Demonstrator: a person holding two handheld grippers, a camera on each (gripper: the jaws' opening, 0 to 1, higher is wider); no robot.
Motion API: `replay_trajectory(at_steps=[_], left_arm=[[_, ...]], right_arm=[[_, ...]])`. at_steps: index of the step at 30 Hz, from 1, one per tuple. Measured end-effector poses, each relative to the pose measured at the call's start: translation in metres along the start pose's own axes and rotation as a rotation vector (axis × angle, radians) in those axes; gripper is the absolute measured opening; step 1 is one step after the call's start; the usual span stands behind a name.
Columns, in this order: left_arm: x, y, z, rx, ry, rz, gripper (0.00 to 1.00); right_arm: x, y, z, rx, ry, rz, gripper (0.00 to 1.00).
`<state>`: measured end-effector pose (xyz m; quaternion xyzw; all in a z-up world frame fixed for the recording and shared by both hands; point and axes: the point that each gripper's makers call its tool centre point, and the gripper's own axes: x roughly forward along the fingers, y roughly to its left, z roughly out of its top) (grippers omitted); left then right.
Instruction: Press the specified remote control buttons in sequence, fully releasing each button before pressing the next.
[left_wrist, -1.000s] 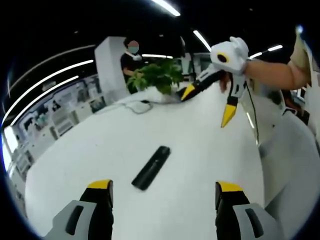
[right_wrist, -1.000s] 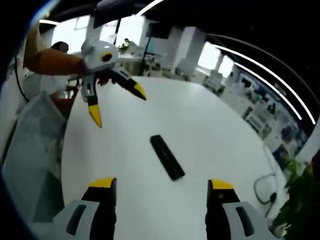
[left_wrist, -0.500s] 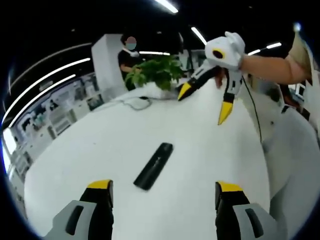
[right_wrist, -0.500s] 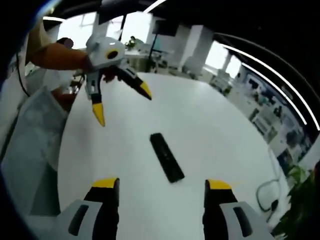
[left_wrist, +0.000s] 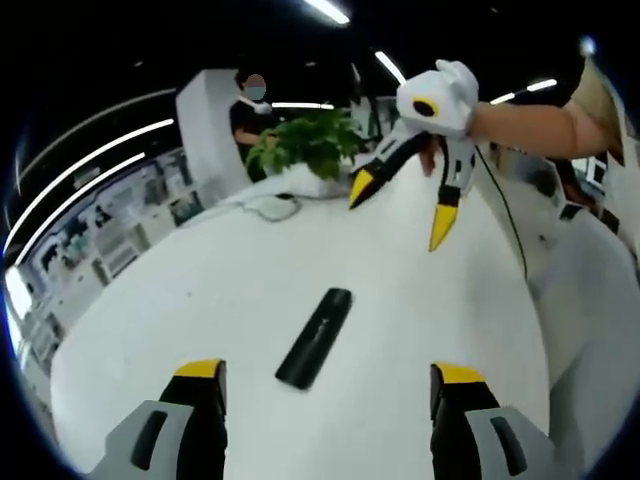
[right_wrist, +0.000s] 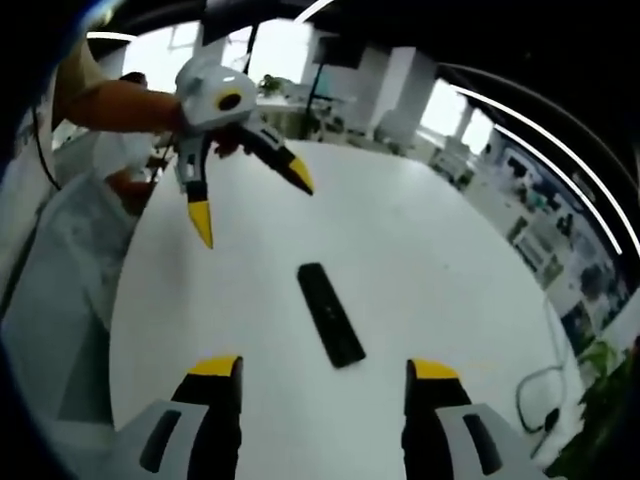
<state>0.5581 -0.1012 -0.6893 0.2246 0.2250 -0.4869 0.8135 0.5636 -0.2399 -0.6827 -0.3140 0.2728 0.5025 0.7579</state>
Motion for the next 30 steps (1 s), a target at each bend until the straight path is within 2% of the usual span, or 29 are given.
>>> replay_trajectory(at_steps=[14, 23, 30], left_arm=[[0.014, 0.009, -0.002, 0.045, 0.025, -0.038, 0.84], [0.024, 0.022, -0.003, 0.026, 0.026, -0.050, 0.83], [0.032, 0.024, -0.003, 0.013, 0.030, -0.074, 0.83]], right_arm=[[0.008, -0.011, -0.005, -0.014, 0.029, 0.028, 0.59], [0.020, -0.021, -0.005, -0.021, 0.040, 0.046, 0.56], [0.031, -0.025, -0.005, -0.035, 0.057, 0.072, 0.55]])
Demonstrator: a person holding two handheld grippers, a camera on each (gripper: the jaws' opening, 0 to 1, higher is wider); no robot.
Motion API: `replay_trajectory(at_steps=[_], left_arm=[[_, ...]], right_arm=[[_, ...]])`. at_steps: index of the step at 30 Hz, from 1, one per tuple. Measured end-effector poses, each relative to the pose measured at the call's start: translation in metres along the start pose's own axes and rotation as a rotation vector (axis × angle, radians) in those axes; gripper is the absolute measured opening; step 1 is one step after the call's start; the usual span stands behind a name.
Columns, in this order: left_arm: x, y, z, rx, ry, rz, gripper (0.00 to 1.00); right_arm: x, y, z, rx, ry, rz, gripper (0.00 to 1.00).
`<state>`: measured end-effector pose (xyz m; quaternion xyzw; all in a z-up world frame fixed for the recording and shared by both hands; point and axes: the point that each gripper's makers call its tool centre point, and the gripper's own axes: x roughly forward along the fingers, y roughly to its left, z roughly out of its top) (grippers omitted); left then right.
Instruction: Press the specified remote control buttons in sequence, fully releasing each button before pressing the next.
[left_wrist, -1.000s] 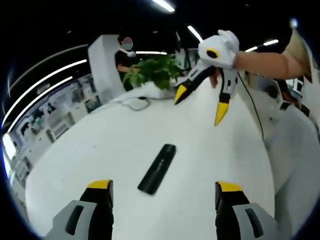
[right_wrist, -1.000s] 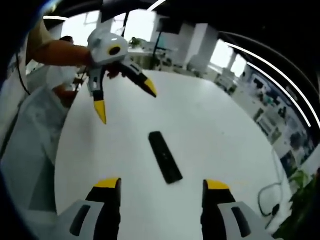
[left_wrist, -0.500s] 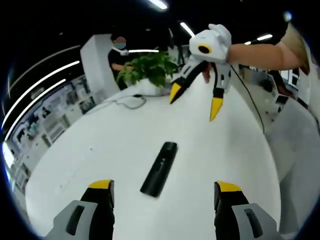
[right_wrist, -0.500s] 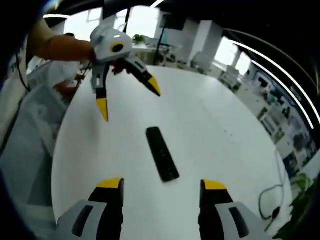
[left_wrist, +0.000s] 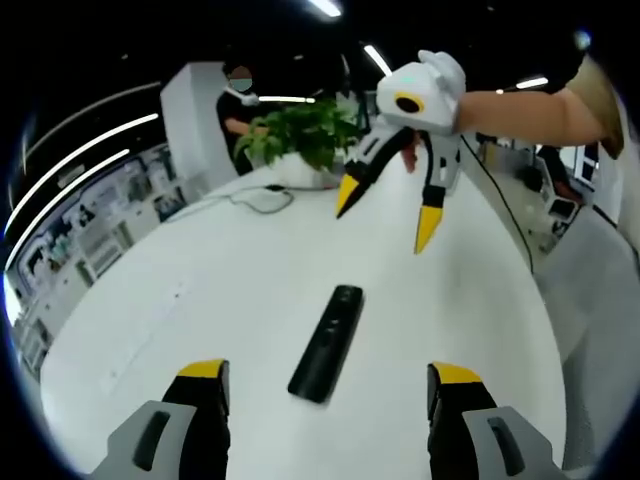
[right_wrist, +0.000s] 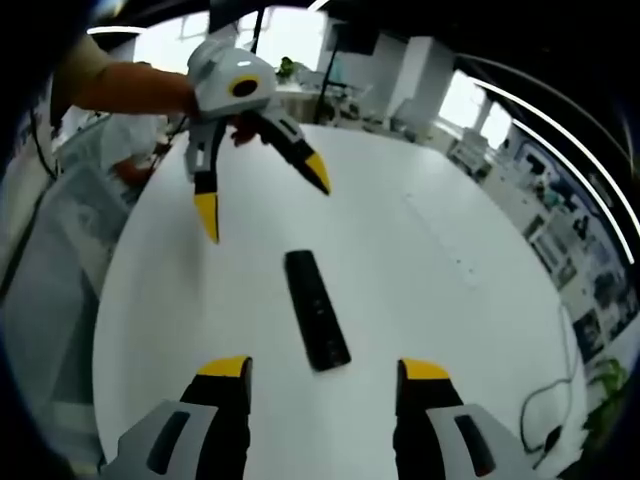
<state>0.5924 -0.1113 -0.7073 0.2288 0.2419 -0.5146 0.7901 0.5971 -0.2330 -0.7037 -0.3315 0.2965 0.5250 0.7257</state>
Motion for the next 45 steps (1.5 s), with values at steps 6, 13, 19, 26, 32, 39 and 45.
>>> replay_trajectory(at_steps=[6, 13, 19, 26, 32, 39, 45], left_arm=[[0.009, 0.005, -0.006, 0.007, 0.021, -0.020, 0.82], [0.018, 0.012, -0.014, 0.012, 0.044, -0.030, 0.81], [0.024, 0.014, -0.017, 0.022, 0.061, -0.050, 0.81], [0.032, 0.015, -0.021, 0.030, 0.081, -0.069, 0.79], [0.038, 0.014, -0.024, 0.037, 0.093, -0.084, 0.78], [0.045, 0.011, -0.027, 0.051, 0.111, -0.101, 0.77], [0.050, 0.009, -0.032, 0.058, 0.127, -0.115, 0.74]], right_arm=[[0.012, -0.005, -0.003, -0.008, 0.014, 0.022, 0.54], [0.024, -0.007, -0.009, -0.007, 0.041, 0.047, 0.54], [0.033, -0.006, -0.012, -0.015, 0.056, 0.072, 0.53], [0.043, -0.007, -0.015, -0.015, 0.070, 0.093, 0.51], [0.053, -0.008, -0.016, -0.025, 0.079, 0.111, 0.49], [0.063, -0.006, -0.020, -0.033, 0.096, 0.132, 0.46], [0.071, -0.004, -0.022, -0.038, 0.111, 0.150, 0.43]])
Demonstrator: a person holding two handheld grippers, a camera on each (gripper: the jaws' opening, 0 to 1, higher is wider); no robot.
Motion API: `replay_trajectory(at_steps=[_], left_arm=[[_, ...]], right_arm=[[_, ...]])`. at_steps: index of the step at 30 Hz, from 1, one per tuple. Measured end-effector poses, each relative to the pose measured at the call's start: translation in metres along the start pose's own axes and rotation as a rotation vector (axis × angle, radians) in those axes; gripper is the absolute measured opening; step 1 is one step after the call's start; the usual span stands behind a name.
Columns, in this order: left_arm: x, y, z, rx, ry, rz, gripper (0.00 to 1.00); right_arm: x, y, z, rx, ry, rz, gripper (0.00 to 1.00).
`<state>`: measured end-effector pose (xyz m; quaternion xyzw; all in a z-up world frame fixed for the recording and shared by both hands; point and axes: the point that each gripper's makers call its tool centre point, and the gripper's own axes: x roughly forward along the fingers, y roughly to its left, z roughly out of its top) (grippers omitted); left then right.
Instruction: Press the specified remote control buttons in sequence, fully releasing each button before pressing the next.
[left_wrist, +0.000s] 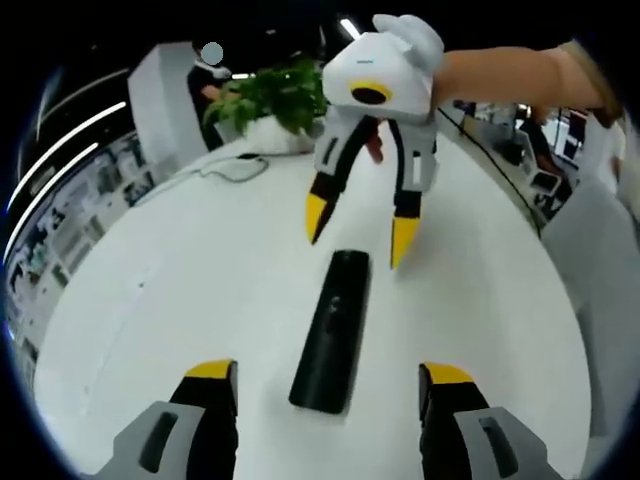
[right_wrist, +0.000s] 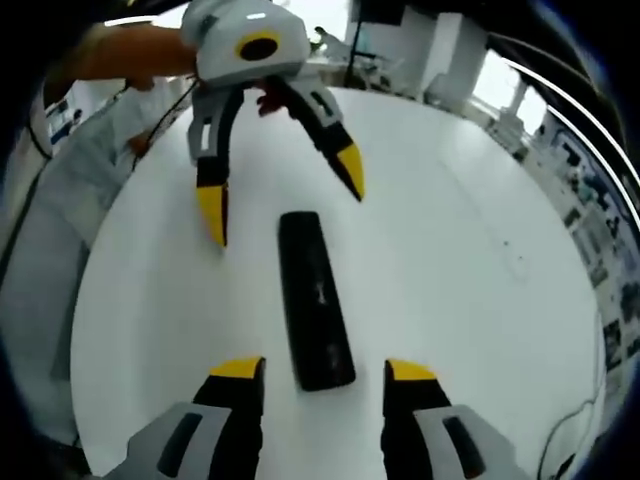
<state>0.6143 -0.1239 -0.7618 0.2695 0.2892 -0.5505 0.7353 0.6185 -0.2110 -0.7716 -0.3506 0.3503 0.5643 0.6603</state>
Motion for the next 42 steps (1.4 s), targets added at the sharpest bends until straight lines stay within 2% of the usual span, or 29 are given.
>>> replay_trajectory(at_steps=[6, 11, 15, 18, 27, 34, 42], left_arm=[[0.005, -0.001, -0.004, 0.007, 0.019, -0.013, 0.70], [0.008, 0.000, -0.001, 0.005, 0.018, -0.018, 0.67], [0.010, -0.001, -0.002, 0.015, 0.033, -0.027, 0.61], [0.012, -0.001, -0.001, 0.013, 0.033, -0.031, 0.61], [0.016, -0.001, -0.004, 0.030, 0.066, -0.050, 0.53], [0.017, 0.001, -0.007, 0.046, 0.085, -0.053, 0.52], [0.018, -0.005, -0.008, 0.009, 0.092, -0.093, 0.42]], right_arm=[[0.005, 0.003, 0.001, -0.013, 0.011, 0.019, 0.41], [0.006, 0.003, -0.002, -0.011, 0.025, 0.029, 0.37], [0.008, 0.002, -0.007, -0.010, 0.039, 0.036, 0.34], [0.009, 0.002, -0.010, -0.011, 0.051, 0.037, 0.33], [0.012, 0.002, -0.007, -0.019, 0.055, 0.051, 0.28], [0.012, 0.002, -0.006, -0.035, 0.063, 0.059, 0.27], [0.012, 0.004, -0.006, -0.026, 0.062, 0.070, 0.22]])
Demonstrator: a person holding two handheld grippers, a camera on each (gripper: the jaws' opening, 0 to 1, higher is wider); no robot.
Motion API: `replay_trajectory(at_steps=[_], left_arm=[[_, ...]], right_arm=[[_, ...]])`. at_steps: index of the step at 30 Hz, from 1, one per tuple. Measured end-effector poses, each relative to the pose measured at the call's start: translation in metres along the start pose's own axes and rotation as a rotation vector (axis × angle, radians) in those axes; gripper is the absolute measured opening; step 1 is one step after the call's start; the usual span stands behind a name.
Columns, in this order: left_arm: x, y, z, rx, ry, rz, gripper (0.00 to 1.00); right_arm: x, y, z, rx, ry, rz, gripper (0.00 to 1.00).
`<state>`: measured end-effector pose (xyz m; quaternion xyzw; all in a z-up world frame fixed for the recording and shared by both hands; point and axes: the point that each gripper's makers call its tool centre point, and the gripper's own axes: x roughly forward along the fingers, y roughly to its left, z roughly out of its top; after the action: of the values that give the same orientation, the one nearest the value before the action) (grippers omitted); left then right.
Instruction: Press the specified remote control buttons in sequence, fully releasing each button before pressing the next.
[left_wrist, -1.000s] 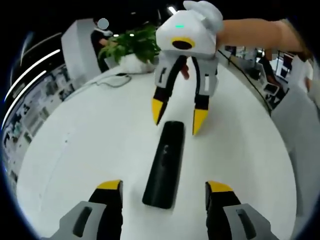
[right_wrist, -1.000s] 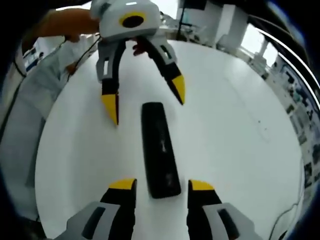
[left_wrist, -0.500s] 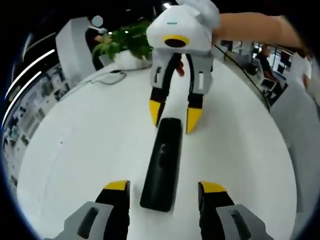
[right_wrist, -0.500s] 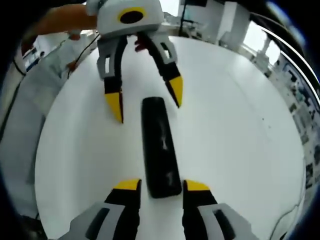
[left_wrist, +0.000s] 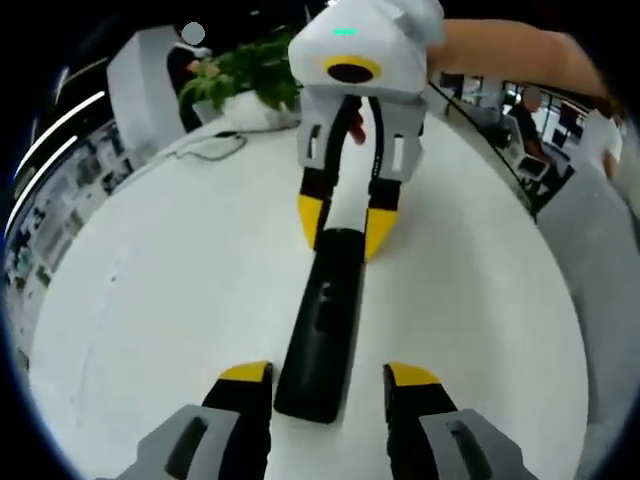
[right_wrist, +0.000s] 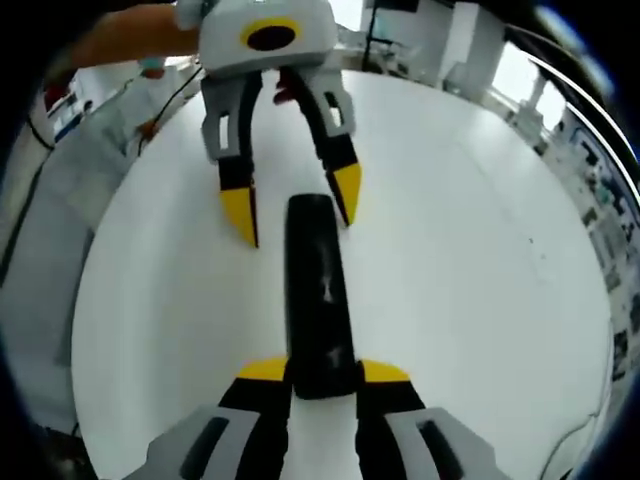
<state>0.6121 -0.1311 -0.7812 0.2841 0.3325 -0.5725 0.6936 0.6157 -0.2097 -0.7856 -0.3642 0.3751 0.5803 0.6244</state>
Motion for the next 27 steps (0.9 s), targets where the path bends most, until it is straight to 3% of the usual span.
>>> replay_trajectory(at_steps=[17, 27], left_arm=[[-0.0026, 0.0030, -0.0029, -0.001, 0.039, 0.000, 0.25], [-0.0030, 0.0030, -0.0031, 0.005, 0.063, 0.006, 0.24]], right_arm=[[0.0012, -0.0007, 0.0003, -0.027, 0.027, 0.010, 0.21], [0.0009, 0.0006, 0.0004, -0.030, 0.042, 0.002, 0.21]])
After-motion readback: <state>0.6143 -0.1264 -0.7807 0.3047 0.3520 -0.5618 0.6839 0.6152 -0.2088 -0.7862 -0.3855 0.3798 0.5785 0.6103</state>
